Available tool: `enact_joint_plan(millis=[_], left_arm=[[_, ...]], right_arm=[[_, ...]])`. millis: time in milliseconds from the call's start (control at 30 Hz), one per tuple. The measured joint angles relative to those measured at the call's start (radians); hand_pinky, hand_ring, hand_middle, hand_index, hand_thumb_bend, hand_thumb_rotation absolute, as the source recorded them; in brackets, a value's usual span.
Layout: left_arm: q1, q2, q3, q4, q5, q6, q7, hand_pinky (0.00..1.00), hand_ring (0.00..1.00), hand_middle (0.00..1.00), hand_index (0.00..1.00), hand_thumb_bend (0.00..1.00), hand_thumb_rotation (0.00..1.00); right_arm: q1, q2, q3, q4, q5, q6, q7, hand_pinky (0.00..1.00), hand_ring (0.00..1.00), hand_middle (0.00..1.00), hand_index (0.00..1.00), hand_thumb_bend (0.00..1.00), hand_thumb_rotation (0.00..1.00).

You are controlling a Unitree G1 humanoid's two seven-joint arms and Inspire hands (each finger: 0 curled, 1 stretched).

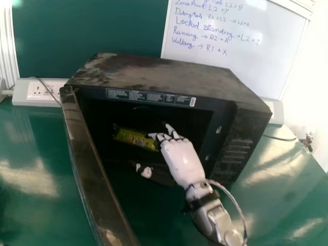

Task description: Put biscuit inside oven

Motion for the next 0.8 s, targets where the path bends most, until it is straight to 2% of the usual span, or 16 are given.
enact_joint_plan(millis=[233, 667, 800], left_arm=[[0.001, 0.0, 0.0, 0.0, -0.001, 0.005, -0.001, 0.44, 0.58, 0.67, 0.69, 0.72, 0.06], [0.001, -0.007, 0.0, -0.003, 0.001, 0.014, 0.003, 0.43, 0.57, 0.68, 0.7, 0.71, 0.06], [0.004, -0.009, 0.0, -0.005, 0.001, 0.011, 0.007, 0.43, 0.57, 0.68, 0.7, 0.7, 0.06]], right_arm=[[0.109, -0.014, -0.064, -0.076, 0.019, -0.052, -0.016, 0.67, 0.76, 0.79, 0.8, 0.9, 0.79], [0.243, 0.003, -0.13, -0.131, 0.056, -0.105, -0.023, 0.67, 0.76, 0.79, 0.8, 0.91, 0.76], [0.273, 0.01, -0.178, -0.137, 0.086, -0.158, -0.081, 0.68, 0.76, 0.79, 0.81, 0.9, 0.75]])
